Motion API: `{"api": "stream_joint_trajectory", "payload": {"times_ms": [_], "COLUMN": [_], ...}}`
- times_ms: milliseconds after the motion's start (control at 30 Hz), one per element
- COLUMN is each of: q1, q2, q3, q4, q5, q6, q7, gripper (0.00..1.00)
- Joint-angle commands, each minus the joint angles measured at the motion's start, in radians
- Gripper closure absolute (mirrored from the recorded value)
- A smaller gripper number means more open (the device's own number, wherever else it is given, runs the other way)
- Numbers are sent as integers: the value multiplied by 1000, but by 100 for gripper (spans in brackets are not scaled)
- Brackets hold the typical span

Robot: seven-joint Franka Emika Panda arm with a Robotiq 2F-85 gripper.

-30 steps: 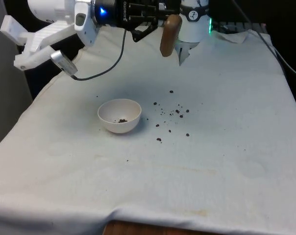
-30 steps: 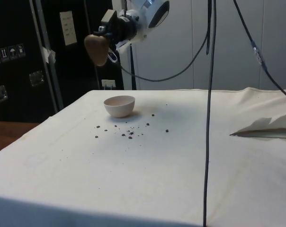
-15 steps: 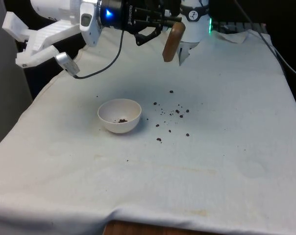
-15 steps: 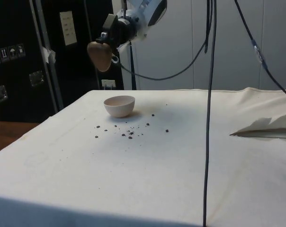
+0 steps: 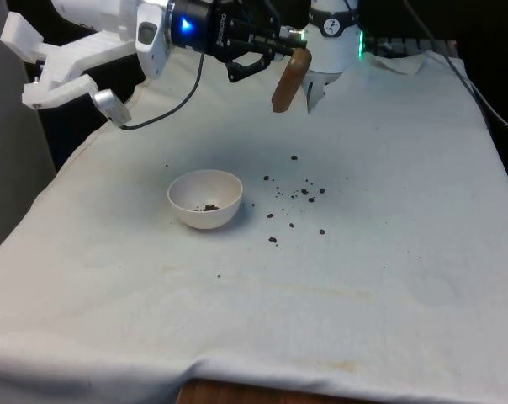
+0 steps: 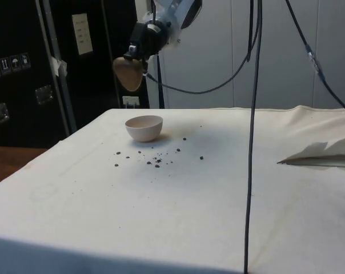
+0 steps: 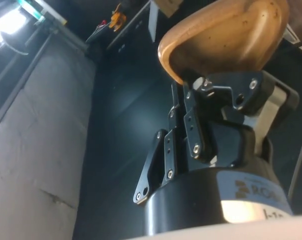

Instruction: Pour the coffee beans from the cup into the bowl.

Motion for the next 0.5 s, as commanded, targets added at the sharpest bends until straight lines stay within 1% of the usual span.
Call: {"api": "stream_joint_trajectory", "payload": {"times_ms": [0, 33, 67, 100, 233, 367, 400, 433, 467], "q1": [16, 16, 1, 17, 20, 30, 11, 32, 34], "q2": [-12, -14, -4, -16, -22, -31, -19, -33, -35], "q3": [-12, -12, 0, -12, -12, -8, 2, -7, -6], "q4": [-16, -18, -4, -21, -25, -33, -16, -35, -36], "q5": [-10, -15, -12, -21, -46, -71, -68, -75, -78], "q6": [25, 29, 8, 32, 46, 69, 40, 75, 80], "q7": [-5, -9, -9, -14, -31, -57, -53, -63, -69], "gripper": [100, 100, 100, 100, 100, 100, 100, 100, 100]}}
